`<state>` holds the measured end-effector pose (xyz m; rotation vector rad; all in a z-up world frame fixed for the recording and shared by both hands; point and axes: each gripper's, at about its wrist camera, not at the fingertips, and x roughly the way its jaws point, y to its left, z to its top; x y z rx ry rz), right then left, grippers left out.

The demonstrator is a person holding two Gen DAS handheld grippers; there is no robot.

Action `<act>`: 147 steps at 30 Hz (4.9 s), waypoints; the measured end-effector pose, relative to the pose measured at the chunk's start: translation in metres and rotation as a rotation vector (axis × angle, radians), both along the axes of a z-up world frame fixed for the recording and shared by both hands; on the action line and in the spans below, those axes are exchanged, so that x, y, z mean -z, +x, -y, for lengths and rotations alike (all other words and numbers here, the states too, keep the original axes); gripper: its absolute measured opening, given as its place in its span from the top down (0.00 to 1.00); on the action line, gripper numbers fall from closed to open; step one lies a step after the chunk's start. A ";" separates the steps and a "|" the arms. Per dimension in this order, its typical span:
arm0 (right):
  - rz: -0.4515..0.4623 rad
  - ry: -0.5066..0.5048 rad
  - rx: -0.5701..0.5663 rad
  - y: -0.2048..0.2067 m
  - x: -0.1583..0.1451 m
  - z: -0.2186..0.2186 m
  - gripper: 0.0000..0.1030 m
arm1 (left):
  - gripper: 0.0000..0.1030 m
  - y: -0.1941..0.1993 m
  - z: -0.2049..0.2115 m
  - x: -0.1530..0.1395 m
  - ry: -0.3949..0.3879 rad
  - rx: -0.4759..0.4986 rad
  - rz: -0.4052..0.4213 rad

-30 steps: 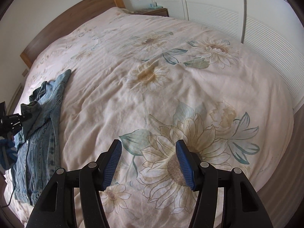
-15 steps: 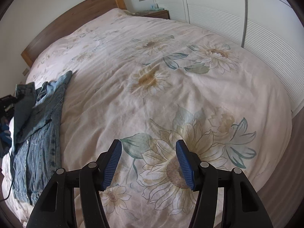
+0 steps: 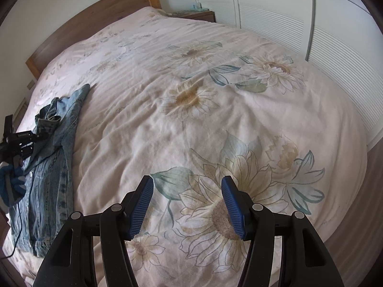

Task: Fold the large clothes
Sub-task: 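Open the left tool to release the cuff onto the jacket body, then raise the left tool away from the folded jacket, then move both open tools toward the hem of the denim jacket, then grasp the jacket hem with the left tool while the right tool grasps it too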

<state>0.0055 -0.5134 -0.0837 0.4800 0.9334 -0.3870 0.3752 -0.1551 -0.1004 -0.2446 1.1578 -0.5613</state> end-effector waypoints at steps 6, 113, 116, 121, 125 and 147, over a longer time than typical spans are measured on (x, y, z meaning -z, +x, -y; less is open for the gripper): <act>0.002 0.000 -0.034 0.009 -0.002 -0.015 0.41 | 0.47 0.005 0.006 -0.014 0.097 0.009 0.054; 0.403 -0.038 -0.254 -0.110 -0.160 -0.121 0.41 | 0.21 -0.394 -0.437 -0.200 0.130 -0.644 0.380; 0.387 -0.020 -0.264 -0.104 -0.152 -0.122 0.41 | 0.21 -0.391 -0.438 -0.196 0.119 -0.644 0.362; 0.323 0.017 -0.257 -0.089 -0.130 -0.119 0.41 | 0.21 -0.368 -0.430 -0.173 0.107 -0.627 0.295; 0.262 0.025 -0.266 -0.076 -0.115 -0.117 0.41 | 0.21 -0.341 -0.413 -0.143 0.112 -0.589 0.218; -0.033 0.233 -0.413 0.043 0.009 -0.175 0.41 | 0.21 -0.235 -0.351 -0.022 0.100 -0.401 -0.051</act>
